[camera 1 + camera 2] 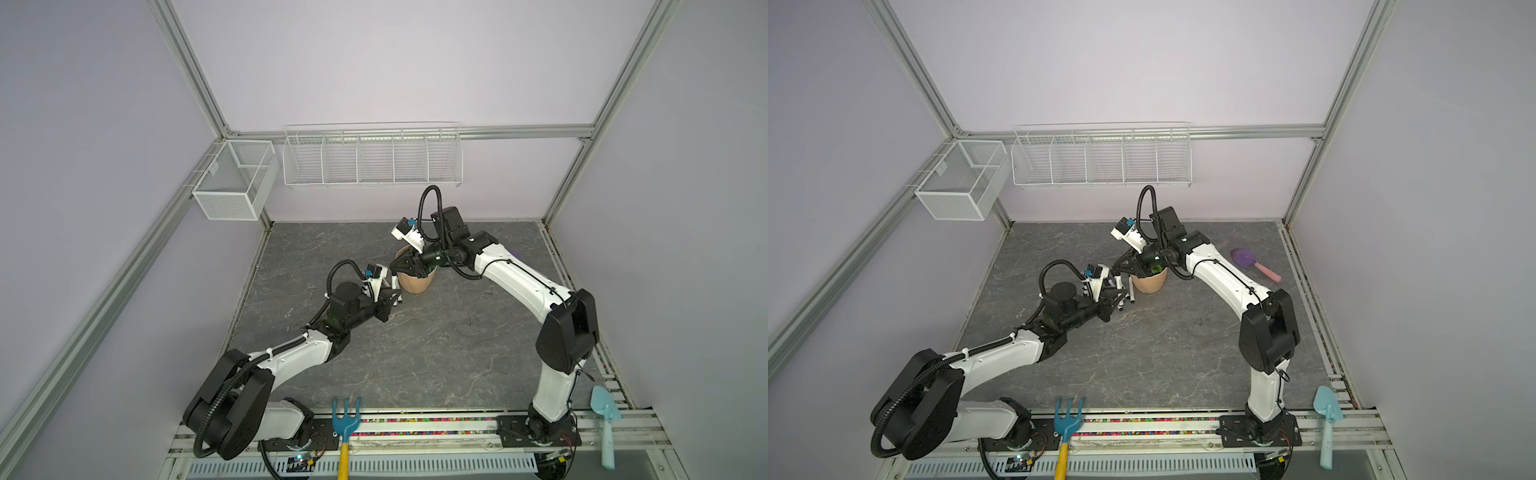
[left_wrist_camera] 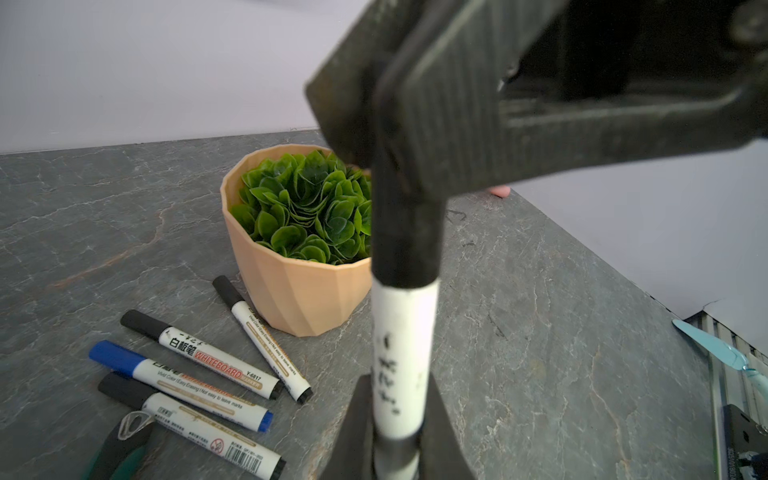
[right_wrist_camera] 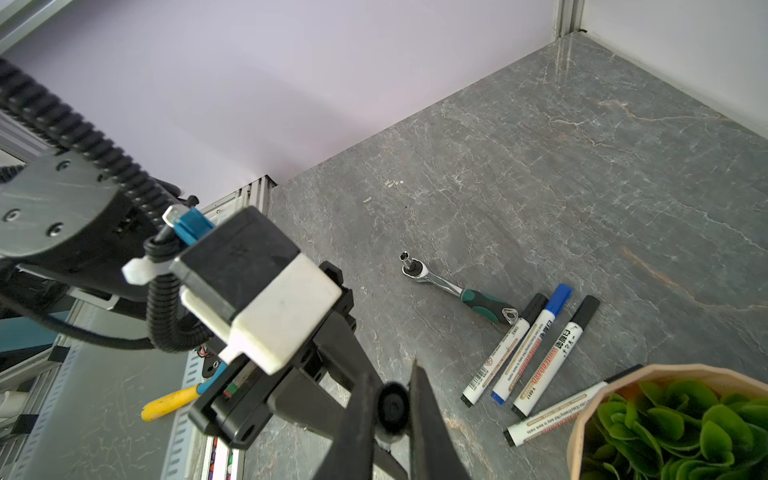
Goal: Insert the pens into the pen caps
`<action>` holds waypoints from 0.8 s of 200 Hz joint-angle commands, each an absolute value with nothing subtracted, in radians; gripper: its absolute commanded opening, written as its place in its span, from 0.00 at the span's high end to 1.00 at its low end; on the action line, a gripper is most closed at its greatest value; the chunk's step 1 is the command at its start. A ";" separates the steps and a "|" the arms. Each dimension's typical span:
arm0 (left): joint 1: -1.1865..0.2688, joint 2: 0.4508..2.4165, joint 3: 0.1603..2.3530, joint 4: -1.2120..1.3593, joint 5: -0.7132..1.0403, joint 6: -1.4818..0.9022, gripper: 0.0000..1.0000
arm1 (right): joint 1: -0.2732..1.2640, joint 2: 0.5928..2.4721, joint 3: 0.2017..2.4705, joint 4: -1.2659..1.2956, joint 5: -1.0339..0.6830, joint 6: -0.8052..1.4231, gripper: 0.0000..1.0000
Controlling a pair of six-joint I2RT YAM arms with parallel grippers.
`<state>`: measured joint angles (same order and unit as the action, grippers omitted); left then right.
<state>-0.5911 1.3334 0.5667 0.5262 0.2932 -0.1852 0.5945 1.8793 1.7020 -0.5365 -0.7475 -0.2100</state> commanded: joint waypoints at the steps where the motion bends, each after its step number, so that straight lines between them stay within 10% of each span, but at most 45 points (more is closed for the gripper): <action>1: -0.504 1.233 0.782 1.062 0.090 -0.242 1.00 | 0.636 1.959 1.582 -1.054 -0.710 -0.241 0.93; 160: -0.379 1.220 0.902 1.100 0.117 -0.279 1.00 | 0.674 1.980 1.564 -1.103 -0.632 -0.296 0.93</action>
